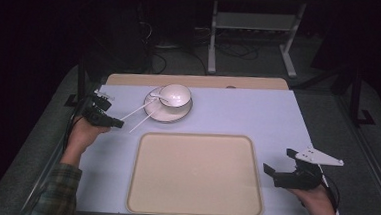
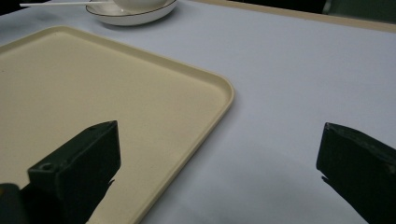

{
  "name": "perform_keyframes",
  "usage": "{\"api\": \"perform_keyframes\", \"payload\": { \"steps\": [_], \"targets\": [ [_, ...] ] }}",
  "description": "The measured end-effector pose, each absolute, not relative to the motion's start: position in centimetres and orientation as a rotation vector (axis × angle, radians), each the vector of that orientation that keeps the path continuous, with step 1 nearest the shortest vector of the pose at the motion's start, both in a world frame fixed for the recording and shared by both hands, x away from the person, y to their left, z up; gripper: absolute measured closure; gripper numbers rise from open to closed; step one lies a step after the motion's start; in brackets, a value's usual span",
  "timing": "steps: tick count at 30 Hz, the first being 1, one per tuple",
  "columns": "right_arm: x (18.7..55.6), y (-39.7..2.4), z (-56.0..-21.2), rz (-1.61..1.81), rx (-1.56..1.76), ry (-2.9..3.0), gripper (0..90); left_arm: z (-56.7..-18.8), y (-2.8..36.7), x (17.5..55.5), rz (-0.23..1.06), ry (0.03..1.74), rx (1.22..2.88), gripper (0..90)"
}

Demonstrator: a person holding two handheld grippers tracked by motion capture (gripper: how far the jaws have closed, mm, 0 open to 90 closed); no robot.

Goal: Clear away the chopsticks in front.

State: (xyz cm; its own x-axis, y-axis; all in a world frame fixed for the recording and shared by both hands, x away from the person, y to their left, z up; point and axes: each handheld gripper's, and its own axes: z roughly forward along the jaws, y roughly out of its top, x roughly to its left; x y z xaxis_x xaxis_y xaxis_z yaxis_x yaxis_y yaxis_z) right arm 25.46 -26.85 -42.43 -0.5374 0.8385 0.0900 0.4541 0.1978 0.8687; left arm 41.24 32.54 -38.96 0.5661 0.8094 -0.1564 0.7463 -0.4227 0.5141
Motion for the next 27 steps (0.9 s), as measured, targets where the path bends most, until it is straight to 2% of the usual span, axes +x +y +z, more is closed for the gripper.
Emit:
{"api": "perform_keyframes", "payload": {
  "steps": [13,27],
  "targets": [
    [25.4,-26.8,-42.4,1.283,1.205,2.076,0.0,-38.4,33.1,38.5,0.117,1.2,2.24,85.4],
    [25.4,-26.8,-42.4,1.278,1.204,2.076,0.0,-38.3,31.6,36.5,0.074,1.127,2.24,85.3]
  ]
}}
